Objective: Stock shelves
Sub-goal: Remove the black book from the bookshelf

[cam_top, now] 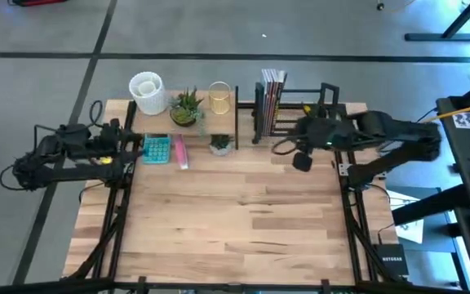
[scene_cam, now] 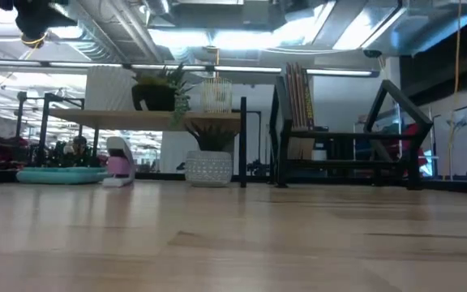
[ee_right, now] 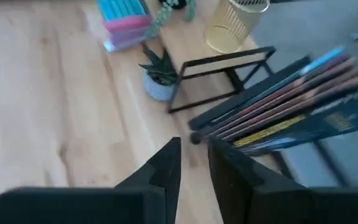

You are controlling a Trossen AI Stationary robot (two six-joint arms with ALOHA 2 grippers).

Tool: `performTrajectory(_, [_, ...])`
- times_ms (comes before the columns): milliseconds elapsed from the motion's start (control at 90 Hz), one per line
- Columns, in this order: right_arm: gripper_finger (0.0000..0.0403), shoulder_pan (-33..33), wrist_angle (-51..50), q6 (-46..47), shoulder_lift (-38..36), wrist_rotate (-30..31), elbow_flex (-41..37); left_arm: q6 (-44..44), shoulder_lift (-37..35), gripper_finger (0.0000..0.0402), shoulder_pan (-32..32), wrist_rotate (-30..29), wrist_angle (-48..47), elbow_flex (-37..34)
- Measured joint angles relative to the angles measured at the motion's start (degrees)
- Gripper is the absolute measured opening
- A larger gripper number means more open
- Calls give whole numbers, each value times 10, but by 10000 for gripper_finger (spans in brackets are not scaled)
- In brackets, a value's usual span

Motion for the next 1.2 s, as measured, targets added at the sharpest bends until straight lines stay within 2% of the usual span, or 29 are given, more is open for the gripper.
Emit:
performTrajectory(122, [66, 0, 153, 50, -92, -29, -168, 2, 6, 236, 0, 6, 16, 1])
performTrajectory(222, [66, 0, 295, 74, -136, -59, -290, 3, 12, 236, 0, 6, 14, 1])
performTrajectory(356, [66, -1, 476, 67, -140, -89, -415, 3, 14, 236, 0, 6, 14, 0])
performTrajectory(456, [67, -1, 604, 24, -117, -64, -470, 3, 15, 236, 0, 5, 13, 0])
performTrajectory(589, [79, -1, 692, -66, -87, 49, -480, 1, 15, 236, 0, -6, 13, 0])
performTrajectory(678, [98, -1, 690, -110, -72, 159, -465, 0, 16, 236, 0, -23, 14, 0])
performTrajectory(767, [125, -11, 665, -98, -65, 256, -451, -1, 17, 236, 0, -48, 20, -2])
performTrajectory(922, [188, -64, 626, -35, -37, 254, -444, 16, 23, 236, 0, -98, 54, -18])
performTrajectory(1033, [233, -114, 630, -35, 6, 280, -444, 46, 28, 236, 0, -117, 99, -37])
performTrajectory(1122, [255, -155, 640, -36, 38, 286, -444, 63, 33, 236, 0, -125, 125, -56])
performTrajectory(1200, [264, -184, 659, -35, 55, 262, -444, 65, 35, 236, 0, -125, 149, -75])
